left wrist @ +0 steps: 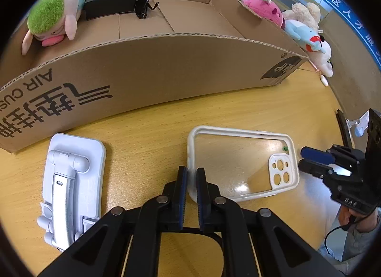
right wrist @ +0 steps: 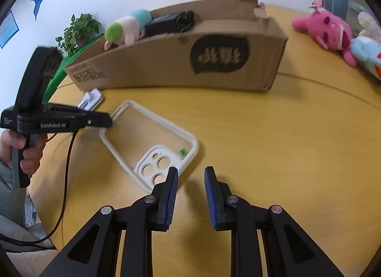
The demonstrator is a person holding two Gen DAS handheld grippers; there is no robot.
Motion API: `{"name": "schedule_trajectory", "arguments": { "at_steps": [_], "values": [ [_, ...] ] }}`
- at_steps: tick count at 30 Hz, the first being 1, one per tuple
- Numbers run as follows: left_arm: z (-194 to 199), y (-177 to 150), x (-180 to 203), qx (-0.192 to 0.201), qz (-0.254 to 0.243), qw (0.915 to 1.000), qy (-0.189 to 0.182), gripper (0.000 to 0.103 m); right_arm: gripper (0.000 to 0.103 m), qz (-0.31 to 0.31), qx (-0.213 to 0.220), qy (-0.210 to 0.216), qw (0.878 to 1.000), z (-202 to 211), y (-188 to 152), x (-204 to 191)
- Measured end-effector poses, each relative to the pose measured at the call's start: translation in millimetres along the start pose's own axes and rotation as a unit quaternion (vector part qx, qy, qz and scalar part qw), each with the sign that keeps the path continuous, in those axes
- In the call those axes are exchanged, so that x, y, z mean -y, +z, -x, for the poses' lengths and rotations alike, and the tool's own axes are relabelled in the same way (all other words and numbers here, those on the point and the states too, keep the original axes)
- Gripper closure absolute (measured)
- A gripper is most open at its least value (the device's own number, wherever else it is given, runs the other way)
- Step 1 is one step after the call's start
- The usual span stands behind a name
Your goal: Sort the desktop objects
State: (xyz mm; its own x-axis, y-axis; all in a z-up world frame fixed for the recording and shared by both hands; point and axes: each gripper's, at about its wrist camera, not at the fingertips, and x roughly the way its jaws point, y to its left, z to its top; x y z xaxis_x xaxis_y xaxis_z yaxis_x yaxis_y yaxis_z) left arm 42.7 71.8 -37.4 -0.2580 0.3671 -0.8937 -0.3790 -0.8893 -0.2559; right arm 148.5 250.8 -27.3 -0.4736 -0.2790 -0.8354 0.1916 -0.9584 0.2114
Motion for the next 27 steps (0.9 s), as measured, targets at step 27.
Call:
{"name": "schedule_trajectory", "arguments": {
  "at_steps": [27],
  "values": [
    [179.5, 81.8, -16.3, 0.247, -0.030, 0.9661, 0.069, 0.097, 0.090, 0.114, 0.211, -0.027, 0.970, 87.9, 167.3, -69.9]
  ]
}}
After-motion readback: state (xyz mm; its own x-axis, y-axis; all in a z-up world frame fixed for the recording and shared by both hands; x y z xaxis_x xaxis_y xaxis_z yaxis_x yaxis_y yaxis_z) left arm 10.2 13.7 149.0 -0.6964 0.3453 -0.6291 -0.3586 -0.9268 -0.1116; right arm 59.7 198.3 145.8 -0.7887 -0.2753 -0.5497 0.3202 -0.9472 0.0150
